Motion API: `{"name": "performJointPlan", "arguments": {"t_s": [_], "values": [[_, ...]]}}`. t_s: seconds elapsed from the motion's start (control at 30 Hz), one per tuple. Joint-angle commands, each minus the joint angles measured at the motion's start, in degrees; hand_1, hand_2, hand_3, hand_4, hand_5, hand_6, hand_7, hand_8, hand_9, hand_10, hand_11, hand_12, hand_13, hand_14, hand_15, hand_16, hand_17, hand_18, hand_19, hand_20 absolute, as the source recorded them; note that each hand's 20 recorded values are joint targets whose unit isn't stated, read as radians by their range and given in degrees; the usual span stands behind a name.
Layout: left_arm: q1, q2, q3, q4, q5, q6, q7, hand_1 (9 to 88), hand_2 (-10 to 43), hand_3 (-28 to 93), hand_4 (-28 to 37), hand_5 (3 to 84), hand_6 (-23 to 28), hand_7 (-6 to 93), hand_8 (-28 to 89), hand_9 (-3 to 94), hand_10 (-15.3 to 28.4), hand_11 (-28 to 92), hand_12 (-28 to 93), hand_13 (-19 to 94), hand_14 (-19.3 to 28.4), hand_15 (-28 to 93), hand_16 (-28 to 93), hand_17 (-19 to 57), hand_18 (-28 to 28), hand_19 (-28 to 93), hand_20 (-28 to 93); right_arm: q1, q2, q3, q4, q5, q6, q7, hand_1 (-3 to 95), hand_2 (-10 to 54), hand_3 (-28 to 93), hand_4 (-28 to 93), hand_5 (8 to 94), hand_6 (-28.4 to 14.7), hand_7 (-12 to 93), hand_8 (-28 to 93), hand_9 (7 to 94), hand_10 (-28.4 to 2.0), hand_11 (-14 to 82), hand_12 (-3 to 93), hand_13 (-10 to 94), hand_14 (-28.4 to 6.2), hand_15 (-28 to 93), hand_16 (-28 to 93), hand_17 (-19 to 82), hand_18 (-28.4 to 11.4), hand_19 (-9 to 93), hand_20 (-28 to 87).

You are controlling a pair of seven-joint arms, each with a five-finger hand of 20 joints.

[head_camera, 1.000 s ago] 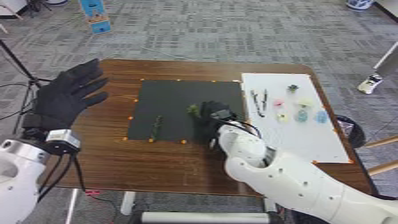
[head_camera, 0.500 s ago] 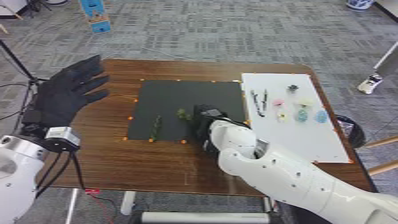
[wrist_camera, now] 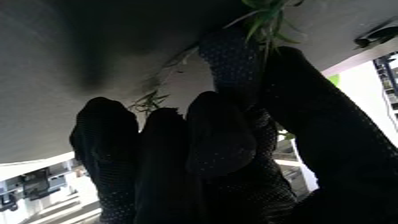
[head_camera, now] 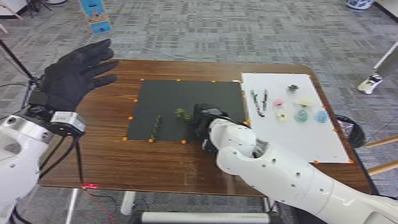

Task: Arrange flowers

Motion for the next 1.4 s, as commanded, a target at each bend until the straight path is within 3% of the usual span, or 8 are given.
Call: {"name": "performJointPlan", "arguments": {"t_s": [0.03,0.33,0.57,0.63,0.67,0.83,1.13,1.4], "values": [[-2.16,0.88,1.20,0.34,-0.28,-1.57,0.13,22.2,-8.2,68,-28.3,26.8,2.1,16.1,-8,23.8,10.8,13,16,19,13.1,17,4,-11.9,21.9,41,8,-0.73,-0.75,0.26,-1.94,-0.09,0.67,-0.25,33.4,1.4,83,-11,81.4,2.2,46,26,86.4,-8.8,67.2,49.3,85,-7.7,91,42,54,-23.5,93,69],[-5.08,2.46,3.54,0.92,-0.56,-2.32,-0.04,22.2,-8.2,68,-28.3,26.8,2.1,15.8,-8,23.7,10.8,13,16,19,13.1,17,4,-12.0,21.9,41,8,-1.73,-2.78,1.99,-0.59,0.01,2.67,1.71,32.6,5.1,83,-13,82.2,1.8,44,23,86.6,-8.8,66.8,49.5,86,-7.7,91,43,55,-23.5,93,69],[-6.62,2.40,5.16,1.42,-0.70,-2.85,-0.80,22.2,-8.2,68,-28.3,26.7,2.1,15.8,-8,23.7,10.8,13,17,19,13.1,17,4,-12.0,21.9,41,8,-2.24,-3.53,2.32,-0.51,0.68,2.64,2.61,30.9,7.3,83,-14,83.1,1.8,43,17,87.3,-8.3,66.4,49.3,87,-7.0,90,42,56,-23.3,93,69],[-6.53,2.32,5.08,1.41,-0.71,-2.85,-0.78,22.2,-8.2,68,-28.3,26.8,2.1,15.8,-8,23.7,10.8,13,16,19,13.0,17,4,-12.0,21.9,41,8,-2.58,-3.50,2.81,-0.67,1.75,2.82,1.73,26.8,8.4,82,-15,85.1,1.6,45,-4,87.6,-8.2,66.2,49.0,87,-6.9,90,43,56,-23.3,93,69],[-6.30,2.35,4.92,1.33,-0.68,-2.79,-0.68,22.3,-8.2,68,-28.3,26.8,2.1,15.8,-8,23.6,10.8,13,17,19,13.1,17,4,-12.0,21.9,41,8,-2.84,-3.36,3.04,-1.00,2.03,2.63,1.36,24.5,7.6,80,-16,85.7,1.6,44,-7,87.8,-8.2,66.0,49.0,87,-7.0,90,43,57,-23.3,93,69],[-6.19,2.33,4.79,1.31,-0.70,-2.82,-0.70,22.2,-8.1,68,-28.3,26.8,2.1,15.7,-8,23.6,10.8,13,17,19,13.2,17,4,-12.0,21.9,41,8,-3.26,-2.88,3.42,-1.85,2.41,2.21,0.50,15.5,9.1,74,-22,87.3,1.1,40,-7,87.9,-8.3,65.4,49.4,87,-6.9,89,43,57,-23.3,93,69],[-5.98,2.29,4.77,1.38,-0.80,-2.75,-0.75,22.3,-8.0,68,-28.3,26.8,2.1,15.7,-8,23.7,10.9,13,16,19,13.1,17,4,-12.0,21.8,41,8,-4.49,-2.38,5.30,-3.99,4.04,1.68,0.45,10.4,11.2,71,-25,87.4,0.6,38,-6,87.8,-8.5,64.7,49.4,87,-6.8,89,43,57,-23.4,93,69],[-4.19,2.03,3.13,0.87,-0.76,-2.68,-0.41,22.4,-7.9,68,-28.3,26.7,2.1,15.6,-8,23.7,10.8,13,16,19,13.1,17,4,-12.0,21.8,41,8,-7.54,-0.78,10.08,-9.55,7.18,-1.46,-1.10,9.2,12.5,70,-25,87.2,0.1,37,-6,87.9,-8.6,64.4,49.5,88,-6.5,89,44,58,-23.1,93,69]]}}
